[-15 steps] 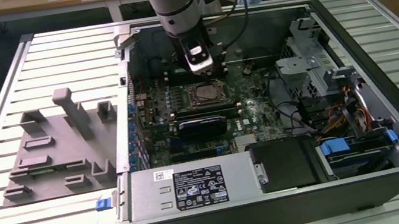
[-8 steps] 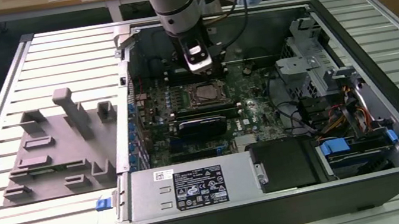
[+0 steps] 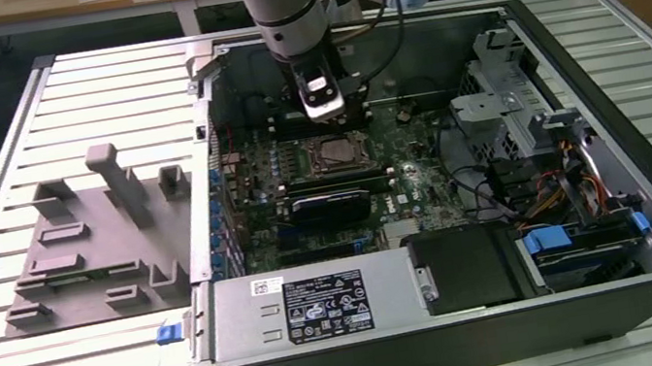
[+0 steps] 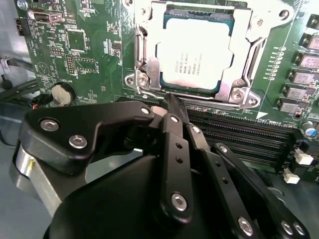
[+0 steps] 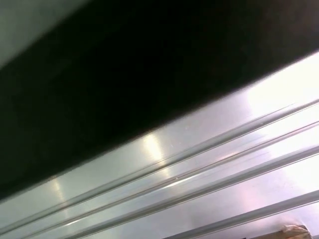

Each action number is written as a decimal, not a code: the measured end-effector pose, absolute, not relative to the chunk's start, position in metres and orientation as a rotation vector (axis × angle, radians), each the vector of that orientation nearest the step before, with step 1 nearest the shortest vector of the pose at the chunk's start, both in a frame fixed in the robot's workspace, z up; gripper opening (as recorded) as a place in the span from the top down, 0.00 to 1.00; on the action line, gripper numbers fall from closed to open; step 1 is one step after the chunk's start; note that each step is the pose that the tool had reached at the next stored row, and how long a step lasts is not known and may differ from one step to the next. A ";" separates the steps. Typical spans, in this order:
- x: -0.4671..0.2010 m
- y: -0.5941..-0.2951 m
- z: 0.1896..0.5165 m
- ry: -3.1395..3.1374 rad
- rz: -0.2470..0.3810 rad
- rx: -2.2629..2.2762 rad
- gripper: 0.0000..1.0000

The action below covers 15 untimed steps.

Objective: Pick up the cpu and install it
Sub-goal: 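Install the first cpu locking lever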

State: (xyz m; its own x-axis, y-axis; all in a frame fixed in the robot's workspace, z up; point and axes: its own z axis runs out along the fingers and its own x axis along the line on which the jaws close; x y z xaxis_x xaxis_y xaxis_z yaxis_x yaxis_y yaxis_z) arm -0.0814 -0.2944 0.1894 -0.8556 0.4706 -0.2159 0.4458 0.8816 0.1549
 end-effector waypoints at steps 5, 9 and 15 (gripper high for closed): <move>-0.081 -0.295 0.189 2.804 0.157 0.697 0.89; -0.081 -0.295 0.189 2.805 0.173 0.699 0.89; -0.081 -0.297 0.189 2.808 0.206 0.704 0.89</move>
